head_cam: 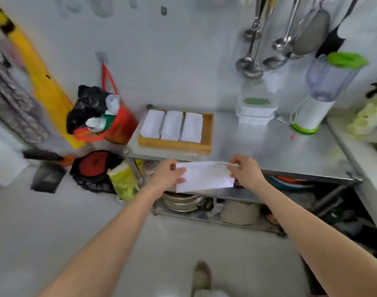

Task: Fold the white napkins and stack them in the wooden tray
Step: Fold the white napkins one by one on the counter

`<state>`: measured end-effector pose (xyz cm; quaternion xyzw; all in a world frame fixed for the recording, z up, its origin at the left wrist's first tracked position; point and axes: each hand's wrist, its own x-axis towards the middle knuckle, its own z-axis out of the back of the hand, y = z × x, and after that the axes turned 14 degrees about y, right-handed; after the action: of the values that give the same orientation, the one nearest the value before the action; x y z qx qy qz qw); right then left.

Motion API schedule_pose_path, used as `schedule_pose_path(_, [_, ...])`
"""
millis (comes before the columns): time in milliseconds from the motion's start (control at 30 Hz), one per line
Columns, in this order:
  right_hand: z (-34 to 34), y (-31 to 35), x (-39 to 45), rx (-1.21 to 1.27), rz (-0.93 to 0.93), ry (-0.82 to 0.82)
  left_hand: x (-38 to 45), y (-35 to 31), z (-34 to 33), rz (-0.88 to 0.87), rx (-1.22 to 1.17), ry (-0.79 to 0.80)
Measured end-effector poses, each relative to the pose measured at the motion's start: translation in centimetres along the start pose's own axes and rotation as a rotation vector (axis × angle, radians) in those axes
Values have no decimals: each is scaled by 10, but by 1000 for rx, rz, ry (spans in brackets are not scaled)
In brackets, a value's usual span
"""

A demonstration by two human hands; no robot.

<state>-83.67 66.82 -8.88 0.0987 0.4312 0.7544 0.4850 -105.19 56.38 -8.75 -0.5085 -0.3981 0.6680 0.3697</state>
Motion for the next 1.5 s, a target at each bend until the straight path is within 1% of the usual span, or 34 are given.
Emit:
schedule_pose_path(133, [-23, 30, 86, -22, 21, 64, 56, -4, 63, -42, 29, -112])
schedule_pose_path(233, [-41, 61, 144, -68, 58, 91, 97, -15, 112, -11, 148, -183])
schedule_pose_path(300, [-54, 80, 179, -75, 78, 129, 125, -25, 146, -2, 181, -246])
schedule_pose_path(400, [-73, 104, 223, -60, 57, 155, 165, -41, 190, 0, 270, -318])
schedule_pose_path(500, [-92, 118, 254, -60, 4, 159, 209, -53, 219, 6, 400, -349])
schedule_pose_path(600, [-110, 126, 281, -21, -70, 147, 259, -61, 236, 23, 502, -320])
schedule_pose_path(733, [-134, 139, 309, 39, -204, 63, 316, -72, 252, -22, 685, -179])
schedule_pose_path(867, [-159, 156, 328, 99, -381, -19, 361, -77, 271, -85, 716, 84])
schedule_pose_path(1000, [-181, 171, 337, 343, -488, -108, 392, -78, 278, -135, 799, 278])
schedule_pose_path(1067, [-190, 180, 340, 508, -530, -150, 406, -77, 277, -174, 850, 338])
schedule_pose_path(1133, [-197, 186, 345, 561, -571, -192, 416, -73, 273, -207, 899, 386])
schedule_pose_path(1267, [-209, 188, 358, 376, -627, -213, 432, -57, 267, -315, 965, 458])
schedule_pose_path(1333, [-214, 187, 365, 273, -652, -207, 437, -46, 269, -346, 1035, 515])
schedule_pose_path(1433, [-219, 186, 371, 108, -651, -152, 439, -28, 274, -286, 1165, 654])
schedule_pose_path(1500, [-219, 186, 372, 4, -629, -111, 439, -24, 278, -246, 1262, 689])
